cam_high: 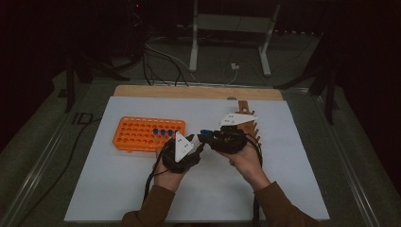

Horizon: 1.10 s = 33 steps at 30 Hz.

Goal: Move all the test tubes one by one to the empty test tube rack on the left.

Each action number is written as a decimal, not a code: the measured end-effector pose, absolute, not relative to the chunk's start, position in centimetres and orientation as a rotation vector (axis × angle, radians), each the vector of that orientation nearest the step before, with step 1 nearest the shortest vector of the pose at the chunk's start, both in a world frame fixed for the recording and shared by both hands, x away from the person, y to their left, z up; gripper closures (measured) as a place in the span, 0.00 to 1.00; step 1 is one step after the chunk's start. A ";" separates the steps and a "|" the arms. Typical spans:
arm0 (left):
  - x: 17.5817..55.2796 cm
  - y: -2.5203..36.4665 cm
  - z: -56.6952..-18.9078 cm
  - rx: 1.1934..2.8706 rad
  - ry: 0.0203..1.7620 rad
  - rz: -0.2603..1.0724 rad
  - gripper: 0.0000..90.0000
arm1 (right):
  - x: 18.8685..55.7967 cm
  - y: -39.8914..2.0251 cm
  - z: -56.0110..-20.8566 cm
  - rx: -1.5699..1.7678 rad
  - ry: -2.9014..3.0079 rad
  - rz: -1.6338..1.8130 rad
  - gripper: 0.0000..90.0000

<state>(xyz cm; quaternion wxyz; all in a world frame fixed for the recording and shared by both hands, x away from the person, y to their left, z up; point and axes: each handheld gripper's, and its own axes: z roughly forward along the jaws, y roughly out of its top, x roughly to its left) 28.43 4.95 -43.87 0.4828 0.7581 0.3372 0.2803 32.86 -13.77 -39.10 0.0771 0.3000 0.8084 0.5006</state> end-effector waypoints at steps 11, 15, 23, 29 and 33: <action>28.4 4.7 -43.8 1.866 0.777 0.642 0.83 | 32.9 -13.9 -39.0 0.897 2.427 1.504 0.85; 28.3 4.5 -43.8 1.878 0.762 0.645 0.85 | 32.9 -13.9 -39.0 0.890 2.429 1.505 0.84; 28.6 5.2 -43.7 1.869 0.787 0.649 0.86 | 33.2 -14.4 -39.0 0.924 2.427 1.537 0.33; 28.7 5.9 -43.7 1.852 0.812 0.636 0.86 | 33.1 -15.0 -38.7 0.931 2.392 1.542 0.19; 28.8 6.4 -43.7 1.842 0.824 0.634 0.86 | 33.1 -15.5 -38.6 0.935 2.373 1.543 0.16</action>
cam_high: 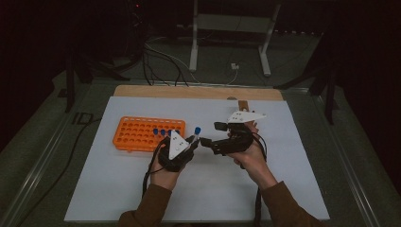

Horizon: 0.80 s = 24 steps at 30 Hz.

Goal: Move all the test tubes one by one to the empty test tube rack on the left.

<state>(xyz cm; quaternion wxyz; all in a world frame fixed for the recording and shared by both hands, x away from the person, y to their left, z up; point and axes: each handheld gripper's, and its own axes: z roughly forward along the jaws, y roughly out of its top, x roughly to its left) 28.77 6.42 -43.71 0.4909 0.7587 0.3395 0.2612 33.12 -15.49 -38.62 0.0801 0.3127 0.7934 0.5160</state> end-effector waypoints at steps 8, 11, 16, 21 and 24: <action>28.9 7.3 -43.5 1.822 0.849 0.634 0.86 | 33.1 -16.2 -38.9 0.936 2.339 1.475 0.04; 28.9 7.7 -43.4 1.819 0.856 0.629 0.86 | 33.1 -16.3 -39.1 0.947 2.316 1.431 0.02; 28.9 8.4 -43.2 1.809 0.866 0.623 0.86 | 33.0 -16.7 -39.6 0.959 2.284 1.383 0.00; 28.9 9.2 -42.9 1.798 0.873 0.624 0.86 | 32.7 -17.1 -40.1 0.966 2.260 1.340 0.00; 28.9 9.6 -42.7 1.795 0.875 0.622 0.86 | 32.6 -17.5 -40.3 0.979 2.249 1.344 0.00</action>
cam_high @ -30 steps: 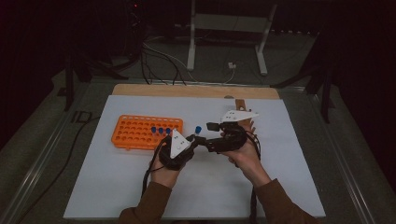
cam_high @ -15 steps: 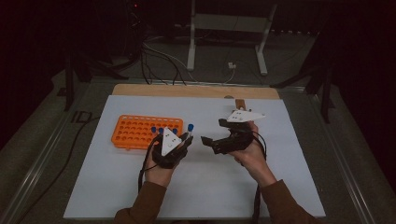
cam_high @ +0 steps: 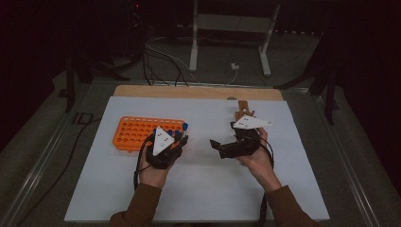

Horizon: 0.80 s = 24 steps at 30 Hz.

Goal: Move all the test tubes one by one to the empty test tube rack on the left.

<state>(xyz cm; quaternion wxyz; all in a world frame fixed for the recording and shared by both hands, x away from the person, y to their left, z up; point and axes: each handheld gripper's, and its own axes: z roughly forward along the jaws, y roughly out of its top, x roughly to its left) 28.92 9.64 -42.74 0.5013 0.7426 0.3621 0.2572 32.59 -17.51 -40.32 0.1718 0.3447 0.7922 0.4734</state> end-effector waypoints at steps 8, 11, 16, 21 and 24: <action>28.9 10.7 -42.5 1.802 0.875 0.616 0.86 | 32.4 -18.6 -40.9 1.014 2.211 1.366 0.00; 28.9 11.1 -42.5 1.797 0.879 0.617 0.86 | 32.3 -19.1 -41.1 1.028 2.202 1.373 0.00; 28.8 11.8 -42.4 1.793 0.888 0.623 0.86 | 32.1 -19.7 -41.7 1.046 2.192 1.363 0.00; 28.7 12.7 -42.5 1.790 0.899 0.635 0.86 | 32.0 -20.4 -41.9 1.068 2.177 1.373 0.00; 28.6 13.3 -42.4 1.777 0.910 0.643 0.86 | 31.8 -20.7 -41.8 1.078 2.169 1.379 0.00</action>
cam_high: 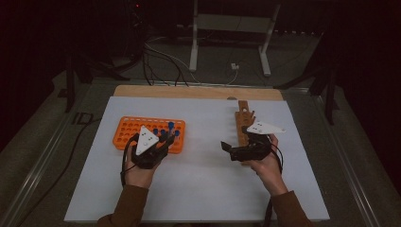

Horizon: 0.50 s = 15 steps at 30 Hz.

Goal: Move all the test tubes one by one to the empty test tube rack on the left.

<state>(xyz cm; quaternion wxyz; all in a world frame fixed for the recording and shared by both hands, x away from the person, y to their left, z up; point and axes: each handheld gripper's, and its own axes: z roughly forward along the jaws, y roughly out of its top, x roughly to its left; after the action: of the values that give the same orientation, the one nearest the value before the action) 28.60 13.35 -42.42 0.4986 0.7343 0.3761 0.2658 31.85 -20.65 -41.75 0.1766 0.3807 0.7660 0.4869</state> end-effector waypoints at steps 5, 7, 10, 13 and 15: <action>28.4 14.4 -42.6 1.756 0.924 0.652 0.86 | 31.8 -21.0 -41.6 1.082 2.156 1.389 0.00; 28.5 14.9 -42.7 1.749 0.936 0.651 0.86 | 31.7 -21.0 -41.5 1.082 2.152 1.393 0.00; 28.6 15.5 -42.9 1.738 0.950 0.658 0.86 | 31.7 -21.0 -41.5 1.081 2.150 1.400 0.00; 28.8 16.1 -43.0 1.725 0.967 0.670 0.86 | 31.6 -21.0 -41.5 1.076 2.152 1.402 0.00; 28.9 16.5 -43.1 1.719 0.975 0.681 0.86 | 31.6 -21.0 -41.5 1.077 2.152 1.404 0.00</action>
<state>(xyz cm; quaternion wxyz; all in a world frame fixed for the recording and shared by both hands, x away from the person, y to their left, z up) 28.89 16.47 -43.09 0.5018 0.7114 0.4034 0.2817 31.55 -21.00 -41.49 0.1766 0.3805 0.7603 0.4961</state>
